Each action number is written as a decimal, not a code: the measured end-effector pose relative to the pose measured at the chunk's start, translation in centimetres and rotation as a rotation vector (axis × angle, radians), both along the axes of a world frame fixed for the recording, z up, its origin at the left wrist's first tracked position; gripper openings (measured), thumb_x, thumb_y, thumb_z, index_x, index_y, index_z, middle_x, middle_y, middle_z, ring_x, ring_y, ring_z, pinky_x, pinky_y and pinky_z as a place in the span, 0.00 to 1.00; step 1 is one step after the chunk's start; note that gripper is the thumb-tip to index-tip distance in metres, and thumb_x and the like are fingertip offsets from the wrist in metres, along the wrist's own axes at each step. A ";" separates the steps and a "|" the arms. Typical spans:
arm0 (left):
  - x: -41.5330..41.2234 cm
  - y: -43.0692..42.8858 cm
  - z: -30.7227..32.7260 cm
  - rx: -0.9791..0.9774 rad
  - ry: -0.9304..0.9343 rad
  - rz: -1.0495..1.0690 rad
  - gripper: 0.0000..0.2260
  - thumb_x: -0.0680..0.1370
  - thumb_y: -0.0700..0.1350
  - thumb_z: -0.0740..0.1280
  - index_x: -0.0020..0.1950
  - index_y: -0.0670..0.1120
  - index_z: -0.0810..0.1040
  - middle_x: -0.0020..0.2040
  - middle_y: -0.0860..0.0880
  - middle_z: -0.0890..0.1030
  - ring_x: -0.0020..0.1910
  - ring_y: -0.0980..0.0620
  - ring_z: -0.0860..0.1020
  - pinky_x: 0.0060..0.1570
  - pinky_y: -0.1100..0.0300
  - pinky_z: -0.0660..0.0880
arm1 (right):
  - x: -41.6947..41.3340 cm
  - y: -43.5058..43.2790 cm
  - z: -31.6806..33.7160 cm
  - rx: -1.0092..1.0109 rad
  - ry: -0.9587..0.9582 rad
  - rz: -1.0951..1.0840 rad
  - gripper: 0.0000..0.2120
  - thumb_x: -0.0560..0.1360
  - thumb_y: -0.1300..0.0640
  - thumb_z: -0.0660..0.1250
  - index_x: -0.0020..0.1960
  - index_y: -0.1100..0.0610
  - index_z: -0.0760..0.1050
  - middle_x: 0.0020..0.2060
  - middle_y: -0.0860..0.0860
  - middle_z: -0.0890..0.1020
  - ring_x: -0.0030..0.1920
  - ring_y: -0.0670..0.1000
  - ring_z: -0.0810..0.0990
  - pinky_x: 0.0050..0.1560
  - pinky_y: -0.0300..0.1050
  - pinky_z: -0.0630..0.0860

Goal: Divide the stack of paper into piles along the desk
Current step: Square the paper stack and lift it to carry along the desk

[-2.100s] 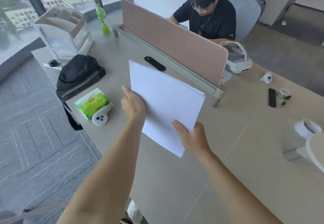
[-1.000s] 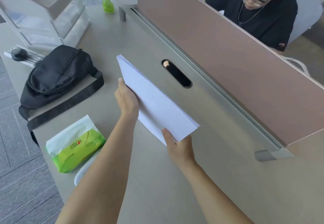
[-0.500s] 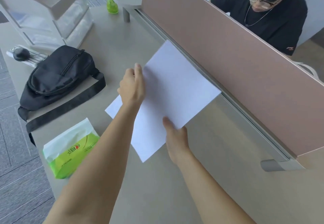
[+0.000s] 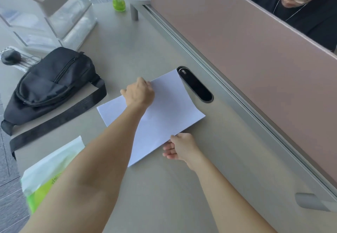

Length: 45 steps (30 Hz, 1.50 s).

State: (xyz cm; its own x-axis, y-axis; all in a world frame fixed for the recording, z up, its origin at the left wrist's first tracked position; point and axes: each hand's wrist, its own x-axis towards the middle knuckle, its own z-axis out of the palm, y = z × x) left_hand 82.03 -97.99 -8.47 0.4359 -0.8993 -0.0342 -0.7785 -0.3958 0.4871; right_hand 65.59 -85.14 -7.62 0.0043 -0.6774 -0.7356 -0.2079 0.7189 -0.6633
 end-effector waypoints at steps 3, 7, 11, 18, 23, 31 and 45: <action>0.1 -1.0 -1.0 0.057 -0.039 -0.005 0.13 0.81 0.49 0.50 0.51 0.44 0.70 0.40 0.45 0.80 0.43 0.41 0.75 0.48 0.50 0.59 | -0.2 -1.3 -0.2 0.032 0.051 0.072 0.09 0.79 0.63 0.55 0.48 0.65 0.74 0.33 0.59 0.82 0.29 0.56 0.83 0.31 0.44 0.80; 0.4 -2.1 -1.8 0.125 -0.007 -0.047 0.15 0.81 0.54 0.51 0.54 0.44 0.70 0.50 0.43 0.80 0.52 0.41 0.75 0.52 0.49 0.62 | -0.6 -2.7 -0.5 0.056 0.027 -0.011 0.10 0.78 0.65 0.56 0.48 0.68 0.76 0.34 0.60 0.83 0.29 0.56 0.83 0.32 0.44 0.80; 0.2 -2.5 -2.0 0.122 0.018 -0.091 0.21 0.81 0.57 0.53 0.60 0.43 0.72 0.59 0.42 0.77 0.60 0.39 0.73 0.61 0.48 0.64 | -0.9 -3.5 -0.2 0.055 0.001 -0.042 0.11 0.79 0.65 0.57 0.48 0.69 0.76 0.35 0.60 0.83 0.30 0.56 0.83 0.34 0.45 0.80; 0.1 -3.4 -1.4 0.145 -0.058 -0.170 0.24 0.81 0.59 0.52 0.63 0.44 0.77 0.62 0.41 0.73 0.63 0.38 0.68 0.63 0.47 0.64 | -1.1 -4.4 -0.1 0.071 0.024 -0.025 0.11 0.79 0.65 0.58 0.52 0.70 0.77 0.35 0.59 0.83 0.31 0.55 0.84 0.36 0.45 0.82; -0.2 -3.3 -1.7 0.162 -0.077 -0.170 0.25 0.81 0.60 0.52 0.62 0.43 0.77 0.62 0.41 0.72 0.62 0.39 0.67 0.63 0.48 0.63 | -1.5 -4.8 0.2 0.092 0.030 -0.012 0.10 0.79 0.64 0.59 0.51 0.68 0.77 0.36 0.59 0.83 0.32 0.55 0.84 0.35 0.44 0.82; -0.6 -3.5 -1.5 0.176 -0.072 -0.168 0.25 0.81 0.60 0.52 0.59 0.42 0.77 0.61 0.42 0.71 0.62 0.40 0.67 0.62 0.49 0.63 | -1.7 -5.0 0.2 0.071 0.092 -0.027 0.11 0.79 0.65 0.59 0.54 0.69 0.77 0.37 0.59 0.84 0.31 0.54 0.85 0.38 0.45 0.83; -3.2 0.9 3.5 0.104 -0.020 -0.233 0.26 0.80 0.61 0.53 0.70 0.45 0.70 0.68 0.41 0.69 0.68 0.39 0.63 0.67 0.47 0.59 | -5.3 -1.9 5.0 -0.107 0.407 0.267 0.11 0.75 0.53 0.61 0.43 0.61 0.76 0.32 0.55 0.83 0.29 0.54 0.82 0.35 0.44 0.79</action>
State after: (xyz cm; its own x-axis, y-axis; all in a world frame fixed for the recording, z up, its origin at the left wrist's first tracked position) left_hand 78.82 -97.11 -4.95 0.2191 -0.9676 -0.1252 -0.8634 -0.2521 0.4370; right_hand 60.26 -87.02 -2.64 -0.0850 -0.7639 -0.6397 -0.6327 0.5374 -0.5576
